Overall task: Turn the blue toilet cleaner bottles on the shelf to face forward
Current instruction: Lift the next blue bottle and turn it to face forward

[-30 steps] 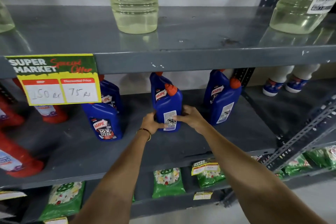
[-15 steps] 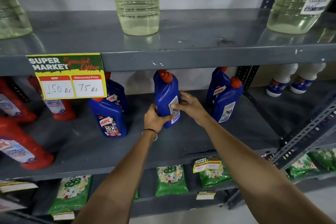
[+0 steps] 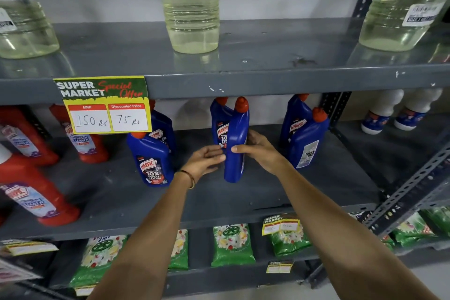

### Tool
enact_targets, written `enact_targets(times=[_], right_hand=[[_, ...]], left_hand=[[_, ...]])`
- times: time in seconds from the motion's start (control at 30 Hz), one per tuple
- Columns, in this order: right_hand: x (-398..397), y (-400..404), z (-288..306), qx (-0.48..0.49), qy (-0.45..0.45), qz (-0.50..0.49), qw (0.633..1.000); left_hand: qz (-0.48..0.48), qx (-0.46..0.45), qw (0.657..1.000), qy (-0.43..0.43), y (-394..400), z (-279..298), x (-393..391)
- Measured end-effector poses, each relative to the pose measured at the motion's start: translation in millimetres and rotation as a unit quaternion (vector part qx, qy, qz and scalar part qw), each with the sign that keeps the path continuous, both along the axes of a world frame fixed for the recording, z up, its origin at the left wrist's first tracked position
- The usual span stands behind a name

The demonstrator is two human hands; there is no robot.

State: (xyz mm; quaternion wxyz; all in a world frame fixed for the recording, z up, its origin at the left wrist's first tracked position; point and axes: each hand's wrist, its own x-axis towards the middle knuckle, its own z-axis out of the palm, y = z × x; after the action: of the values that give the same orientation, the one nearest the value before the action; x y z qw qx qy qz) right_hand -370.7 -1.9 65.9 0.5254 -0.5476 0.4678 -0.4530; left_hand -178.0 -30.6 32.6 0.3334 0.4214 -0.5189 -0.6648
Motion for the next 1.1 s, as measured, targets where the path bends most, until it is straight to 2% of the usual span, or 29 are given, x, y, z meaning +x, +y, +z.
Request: enact_targets(times=[0.17, 0.27, 0.37, 0.53, 0.7, 0.87, 1.1], right_hand=[[-7.5, 2.1, 5.1, 0.032, -0.061, 0.097, 0.993], [-9.0, 3.1, 6.9, 0.044, -0.068, 0.120, 0.989], [-12.4, 2.3, 3.4, 0.053, -0.087, 0.127, 0.987], [-18.2, -0.8, 1.1, 0.055, -0.118, 0.100, 0.987], [-21.9, -3.0, -1.0, 0.029, -0.078, 0.045, 0.996], [-22.1, -5.4, -7.3, 0.006, -0.006, 0.012, 1.000], [-19.8, -8.1, -18.0, 0.029, 0.004, 0.019, 0.999]], left_hand=[[-0.088, 0.081, 0.991, 0.064, 0.3, -6.7, 2.8], [-0.140, 0.091, 0.982, 0.084, 5.3, -7.7, -3.9], [-0.145, 0.100, 0.980, 0.089, 4.9, -9.6, -7.6], [-0.064, 0.091, 0.990, 0.082, 3.9, -13.1, -17.2], [0.059, 0.057, 0.996, 0.037, 3.7, -15.5, -28.6], [0.147, 0.002, 0.988, -0.037, 2.5, -22.4, -36.5], [0.209, -0.058, 0.966, -0.137, 2.2, -39.5, -41.9]])
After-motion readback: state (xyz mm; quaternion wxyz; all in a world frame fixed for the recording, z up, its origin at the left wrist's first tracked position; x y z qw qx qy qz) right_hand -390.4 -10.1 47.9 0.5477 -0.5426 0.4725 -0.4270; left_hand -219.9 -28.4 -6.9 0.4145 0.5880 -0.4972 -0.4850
